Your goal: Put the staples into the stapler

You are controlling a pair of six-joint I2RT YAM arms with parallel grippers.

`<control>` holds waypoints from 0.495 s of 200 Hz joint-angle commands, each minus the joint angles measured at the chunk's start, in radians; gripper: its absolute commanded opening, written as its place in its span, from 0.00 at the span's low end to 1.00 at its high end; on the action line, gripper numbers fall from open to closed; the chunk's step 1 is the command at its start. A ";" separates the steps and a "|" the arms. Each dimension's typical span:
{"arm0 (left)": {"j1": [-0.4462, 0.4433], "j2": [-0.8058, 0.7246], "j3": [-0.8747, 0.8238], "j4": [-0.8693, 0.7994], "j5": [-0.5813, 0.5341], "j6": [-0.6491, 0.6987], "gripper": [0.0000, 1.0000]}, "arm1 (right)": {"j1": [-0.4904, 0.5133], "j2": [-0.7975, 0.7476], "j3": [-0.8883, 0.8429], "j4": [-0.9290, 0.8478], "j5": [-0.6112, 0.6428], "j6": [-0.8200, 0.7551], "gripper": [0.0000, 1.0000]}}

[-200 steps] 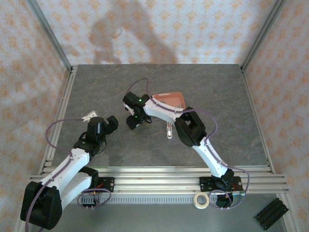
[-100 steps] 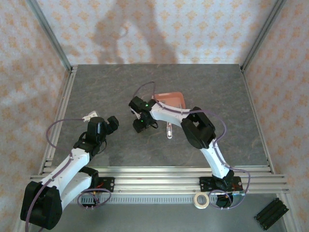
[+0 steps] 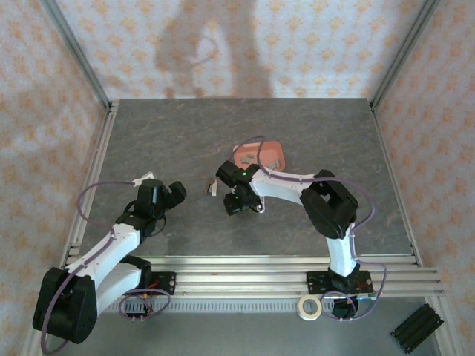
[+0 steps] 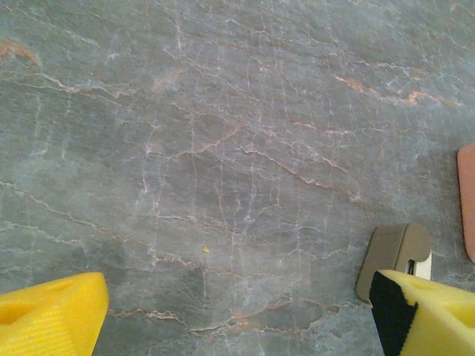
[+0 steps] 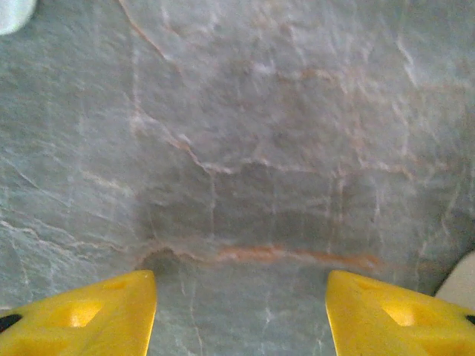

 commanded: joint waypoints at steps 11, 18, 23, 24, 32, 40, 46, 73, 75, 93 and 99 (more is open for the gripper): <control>0.008 0.002 0.010 0.012 0.020 -0.009 0.92 | -0.001 -0.073 -0.047 0.038 0.024 0.151 0.61; 0.009 0.001 0.009 0.013 0.018 -0.011 0.92 | -0.001 -0.082 -0.058 0.054 0.020 0.163 0.61; 0.008 -0.001 0.009 0.012 0.018 -0.012 0.92 | -0.001 -0.090 -0.067 0.069 0.013 0.168 0.61; 0.008 -0.001 0.009 0.013 0.017 -0.013 0.92 | -0.001 -0.091 -0.069 0.071 0.012 0.168 0.61; 0.008 -0.002 0.007 0.014 0.017 -0.016 0.92 | -0.001 -0.105 -0.085 0.099 0.004 0.170 0.60; 0.008 -0.004 0.006 0.021 0.023 -0.019 0.92 | -0.001 -0.121 -0.106 0.133 -0.007 0.170 0.60; 0.008 -0.004 0.004 0.028 0.030 -0.020 0.92 | -0.002 -0.137 -0.123 0.161 -0.014 0.167 0.59; 0.008 -0.006 -0.018 0.110 0.107 0.001 0.90 | -0.001 -0.196 -0.188 0.263 -0.049 0.142 0.58; 0.007 -0.006 -0.020 0.120 0.114 0.003 0.89 | -0.002 -0.200 -0.191 0.269 -0.050 0.139 0.58; 0.008 -0.011 -0.035 0.165 0.140 0.011 0.88 | -0.002 -0.225 -0.213 0.285 -0.041 0.124 0.57; 0.007 -0.013 -0.036 0.165 0.134 0.011 0.88 | -0.002 -0.228 -0.214 0.280 -0.034 0.119 0.57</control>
